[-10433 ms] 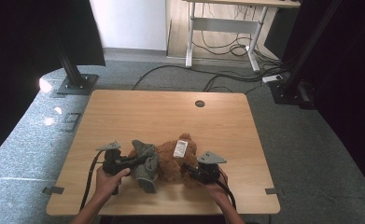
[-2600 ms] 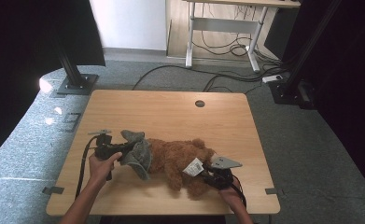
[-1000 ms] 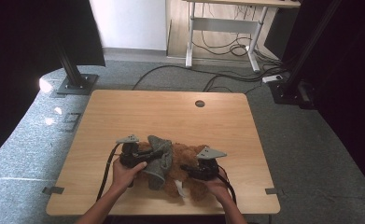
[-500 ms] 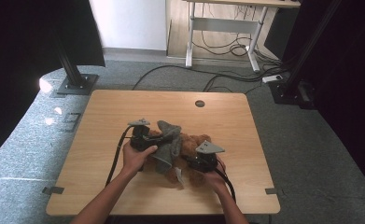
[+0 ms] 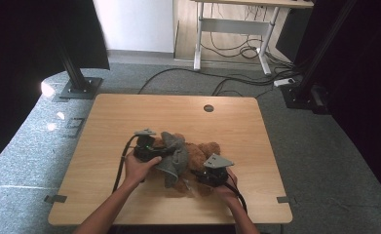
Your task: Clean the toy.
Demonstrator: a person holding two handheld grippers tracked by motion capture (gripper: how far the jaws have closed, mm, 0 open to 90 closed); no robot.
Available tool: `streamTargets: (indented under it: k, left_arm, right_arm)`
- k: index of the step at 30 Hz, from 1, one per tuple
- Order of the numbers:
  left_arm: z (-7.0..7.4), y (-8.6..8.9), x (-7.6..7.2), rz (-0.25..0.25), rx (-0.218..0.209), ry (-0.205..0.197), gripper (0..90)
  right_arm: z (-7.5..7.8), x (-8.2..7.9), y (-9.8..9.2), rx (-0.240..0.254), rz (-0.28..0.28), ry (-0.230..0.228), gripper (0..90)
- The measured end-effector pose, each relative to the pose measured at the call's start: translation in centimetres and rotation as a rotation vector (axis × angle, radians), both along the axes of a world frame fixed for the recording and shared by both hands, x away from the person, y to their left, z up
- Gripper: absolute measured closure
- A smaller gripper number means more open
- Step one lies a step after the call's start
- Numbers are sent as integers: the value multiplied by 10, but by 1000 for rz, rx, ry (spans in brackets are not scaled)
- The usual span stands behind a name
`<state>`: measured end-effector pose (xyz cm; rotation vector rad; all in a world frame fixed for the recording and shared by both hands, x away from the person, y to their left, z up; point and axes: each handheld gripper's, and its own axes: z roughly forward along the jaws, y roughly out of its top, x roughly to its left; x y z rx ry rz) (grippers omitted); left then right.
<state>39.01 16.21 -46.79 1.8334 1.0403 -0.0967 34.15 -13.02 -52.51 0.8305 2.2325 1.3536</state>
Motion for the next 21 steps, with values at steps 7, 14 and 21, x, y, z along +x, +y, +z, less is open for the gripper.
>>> streamTargets:
  k: [7, 14, 21]
  left_arm:
    - [-7, 53, -18, 59, -79, -26, 769]
    - [-27, 102, -12, 184, -102, 23, 767]
    - [-62, 113, 1, 216, -47, 136, 767]
  right_arm:
    - [-1, -7, 4, -16, 20, -12, 520]
    - [-3, -7, 2, 8, 21, 1, 523]
    - [-4, -7, -2, 26, 36, 9, 525]
